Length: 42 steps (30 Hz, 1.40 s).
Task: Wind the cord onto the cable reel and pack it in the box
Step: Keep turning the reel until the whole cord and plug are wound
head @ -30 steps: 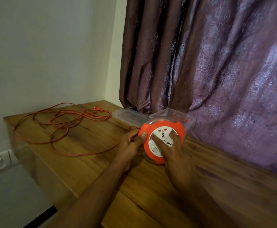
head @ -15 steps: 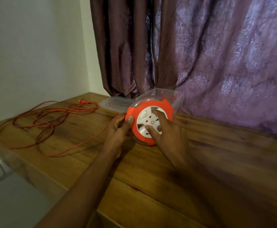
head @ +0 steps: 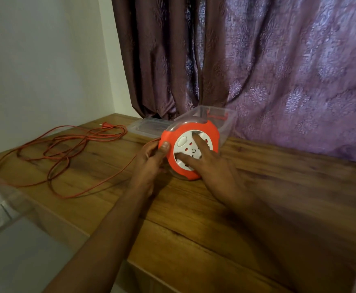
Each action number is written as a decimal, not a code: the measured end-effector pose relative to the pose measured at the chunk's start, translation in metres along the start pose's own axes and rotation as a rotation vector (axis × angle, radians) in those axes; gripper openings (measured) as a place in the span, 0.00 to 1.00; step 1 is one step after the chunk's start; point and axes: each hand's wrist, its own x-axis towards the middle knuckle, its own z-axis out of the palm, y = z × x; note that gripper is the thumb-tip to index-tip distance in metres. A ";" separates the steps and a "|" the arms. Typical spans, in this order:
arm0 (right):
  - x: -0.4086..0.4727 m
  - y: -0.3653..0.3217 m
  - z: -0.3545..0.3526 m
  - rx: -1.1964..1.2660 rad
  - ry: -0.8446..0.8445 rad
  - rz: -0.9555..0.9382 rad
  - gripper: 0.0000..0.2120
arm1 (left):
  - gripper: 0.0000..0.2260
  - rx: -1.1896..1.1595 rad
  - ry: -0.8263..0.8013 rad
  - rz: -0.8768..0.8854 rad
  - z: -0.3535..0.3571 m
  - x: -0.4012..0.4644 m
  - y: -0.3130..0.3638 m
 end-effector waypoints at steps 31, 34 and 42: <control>0.002 -0.001 0.000 0.051 -0.029 -0.032 0.22 | 0.06 -0.105 0.036 -0.060 0.003 -0.006 0.008; -0.001 0.002 -0.002 -0.024 -0.023 -0.035 0.21 | 0.05 -0.096 0.033 -0.055 0.004 -0.008 0.012; -0.002 0.002 -0.003 -0.014 0.050 0.112 0.32 | 0.06 -0.083 0.033 -0.026 0.007 -0.009 0.015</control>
